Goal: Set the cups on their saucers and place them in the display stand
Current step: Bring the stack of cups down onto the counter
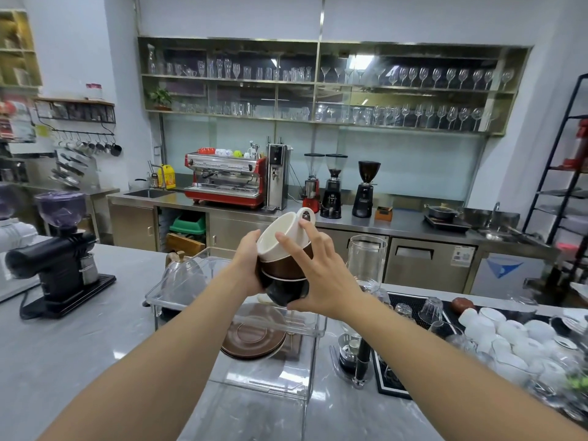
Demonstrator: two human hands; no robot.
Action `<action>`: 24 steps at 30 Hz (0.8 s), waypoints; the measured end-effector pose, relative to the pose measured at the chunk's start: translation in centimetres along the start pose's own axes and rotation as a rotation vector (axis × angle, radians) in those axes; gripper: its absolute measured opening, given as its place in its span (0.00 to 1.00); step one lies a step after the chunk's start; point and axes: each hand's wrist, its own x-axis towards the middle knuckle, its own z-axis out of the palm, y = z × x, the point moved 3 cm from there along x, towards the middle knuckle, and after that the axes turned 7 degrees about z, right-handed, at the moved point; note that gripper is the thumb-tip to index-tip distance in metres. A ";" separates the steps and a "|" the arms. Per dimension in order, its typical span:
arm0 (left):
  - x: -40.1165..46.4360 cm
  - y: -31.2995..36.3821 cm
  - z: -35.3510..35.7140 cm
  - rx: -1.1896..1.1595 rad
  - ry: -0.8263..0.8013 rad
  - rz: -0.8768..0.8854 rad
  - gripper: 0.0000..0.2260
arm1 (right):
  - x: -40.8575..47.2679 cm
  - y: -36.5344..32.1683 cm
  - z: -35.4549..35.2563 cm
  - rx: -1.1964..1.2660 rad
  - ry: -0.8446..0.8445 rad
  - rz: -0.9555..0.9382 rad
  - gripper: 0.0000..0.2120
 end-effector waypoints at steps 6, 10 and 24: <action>0.2 0.0 0.1 -0.004 0.008 0.052 0.21 | 0.0 -0.1 0.1 0.005 0.026 0.011 0.55; -0.3 0.1 0.4 0.003 0.002 0.084 0.20 | 0.1 -0.1 0.0 -0.012 0.024 0.005 0.57; -3.1 4.9 6.4 -0.039 -0.102 0.190 0.22 | 1.4 1.5 -8.7 -0.130 0.175 -0.081 0.49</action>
